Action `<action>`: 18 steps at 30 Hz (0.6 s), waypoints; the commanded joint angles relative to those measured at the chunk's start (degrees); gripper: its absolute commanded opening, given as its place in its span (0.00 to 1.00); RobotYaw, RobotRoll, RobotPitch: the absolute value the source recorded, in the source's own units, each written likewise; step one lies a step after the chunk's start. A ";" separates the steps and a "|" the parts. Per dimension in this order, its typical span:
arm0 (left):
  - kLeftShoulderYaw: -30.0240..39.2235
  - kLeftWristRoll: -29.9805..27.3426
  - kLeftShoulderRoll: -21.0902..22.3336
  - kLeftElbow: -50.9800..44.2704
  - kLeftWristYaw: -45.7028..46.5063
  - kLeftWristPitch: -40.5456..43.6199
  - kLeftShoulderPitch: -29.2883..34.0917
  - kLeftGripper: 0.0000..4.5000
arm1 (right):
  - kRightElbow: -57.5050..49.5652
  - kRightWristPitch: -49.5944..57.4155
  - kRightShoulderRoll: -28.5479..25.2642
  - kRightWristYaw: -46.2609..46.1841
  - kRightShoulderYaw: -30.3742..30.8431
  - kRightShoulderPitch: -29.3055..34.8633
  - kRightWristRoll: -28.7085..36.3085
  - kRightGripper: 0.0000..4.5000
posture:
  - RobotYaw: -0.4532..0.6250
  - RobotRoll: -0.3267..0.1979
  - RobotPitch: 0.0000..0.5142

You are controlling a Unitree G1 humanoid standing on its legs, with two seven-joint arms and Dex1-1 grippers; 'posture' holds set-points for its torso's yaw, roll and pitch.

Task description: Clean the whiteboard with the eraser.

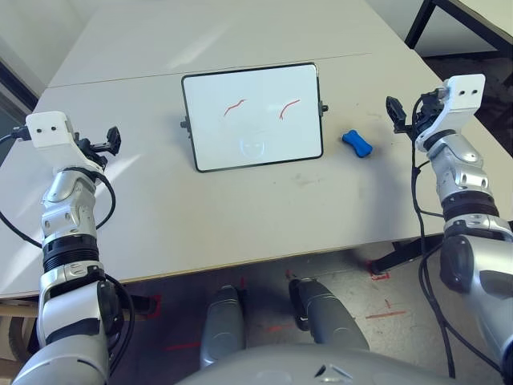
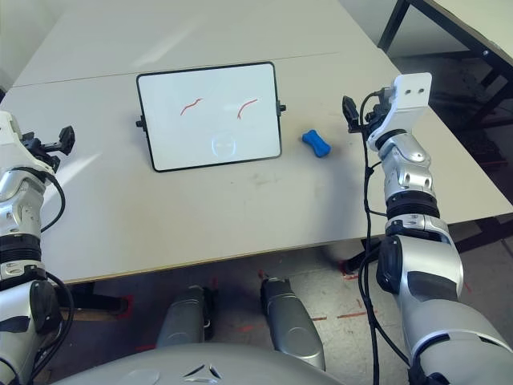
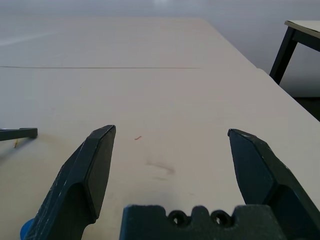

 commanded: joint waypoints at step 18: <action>-2.90 -8.52 0.81 -13.24 -18.49 9.09 2.34 1.00 | -0.37 -0.11 -0.48 -0.36 -0.39 0.82 0.27 0.99 | 0.35 0.62 0.23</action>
